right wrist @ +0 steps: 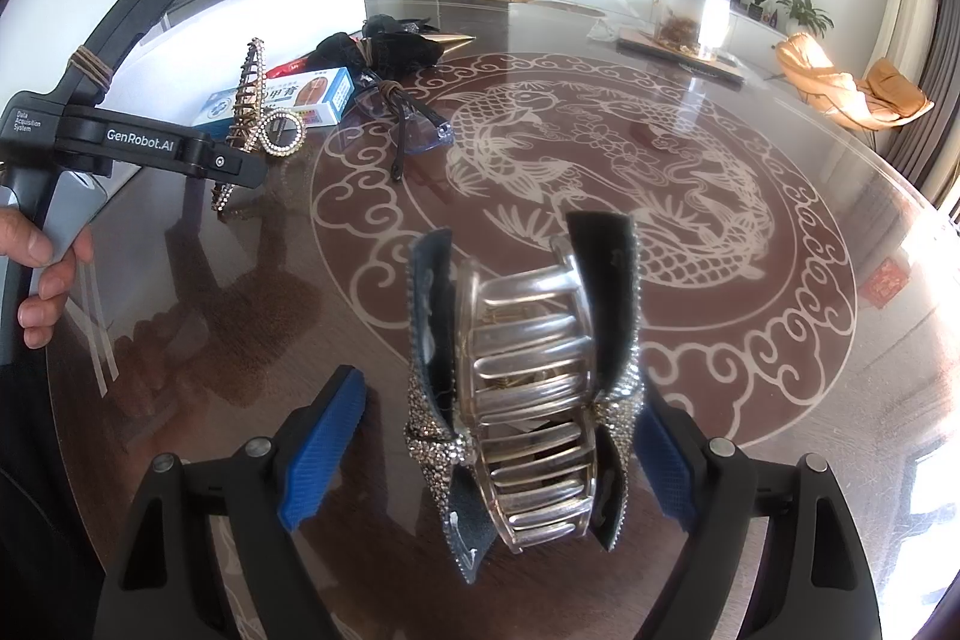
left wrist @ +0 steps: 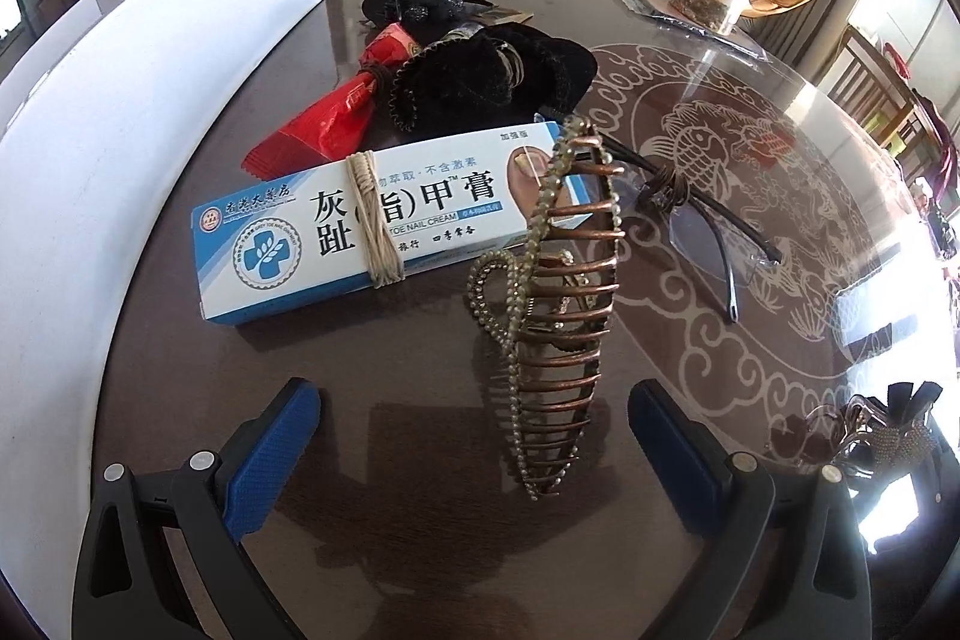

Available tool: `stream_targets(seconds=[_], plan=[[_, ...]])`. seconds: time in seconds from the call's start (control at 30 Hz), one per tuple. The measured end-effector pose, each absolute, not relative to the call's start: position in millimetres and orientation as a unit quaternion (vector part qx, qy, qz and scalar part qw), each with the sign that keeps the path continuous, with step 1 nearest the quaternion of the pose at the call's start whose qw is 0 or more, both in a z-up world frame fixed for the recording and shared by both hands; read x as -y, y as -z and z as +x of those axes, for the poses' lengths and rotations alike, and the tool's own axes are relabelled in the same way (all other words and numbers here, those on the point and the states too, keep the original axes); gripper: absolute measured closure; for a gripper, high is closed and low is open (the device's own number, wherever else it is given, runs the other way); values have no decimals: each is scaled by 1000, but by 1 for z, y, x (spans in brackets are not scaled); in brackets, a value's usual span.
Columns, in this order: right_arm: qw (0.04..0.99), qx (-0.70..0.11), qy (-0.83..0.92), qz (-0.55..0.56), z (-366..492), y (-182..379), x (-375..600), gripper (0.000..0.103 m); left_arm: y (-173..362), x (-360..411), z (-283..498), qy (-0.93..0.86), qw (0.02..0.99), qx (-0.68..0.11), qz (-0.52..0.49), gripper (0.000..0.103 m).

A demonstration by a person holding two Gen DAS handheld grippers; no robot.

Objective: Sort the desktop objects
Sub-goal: 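Close the left tool on the copper beaded clip and lift it, then carry the copper clip with the left tool while the right tool carries the silver clip toward the bin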

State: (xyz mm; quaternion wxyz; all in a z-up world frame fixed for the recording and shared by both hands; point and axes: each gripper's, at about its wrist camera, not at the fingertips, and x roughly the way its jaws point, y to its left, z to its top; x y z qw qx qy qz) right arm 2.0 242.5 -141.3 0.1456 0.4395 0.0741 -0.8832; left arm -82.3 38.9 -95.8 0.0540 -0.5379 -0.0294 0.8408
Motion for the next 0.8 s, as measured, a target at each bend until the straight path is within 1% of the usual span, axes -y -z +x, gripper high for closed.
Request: stream_targets(seconds=[0.33,0.43,0.8], plan=[[146,-74,883,440,2,141,-242,17,102,-66,-103,-857,57,-36,-511,0],[148,-76,882,441,2,142,-241,14,101,-66,-103,-860,57,-35,-506,0],[149,-76,882,441,2,142,-241,14,101,-64,-99,-865,55,-33,-498,0]])
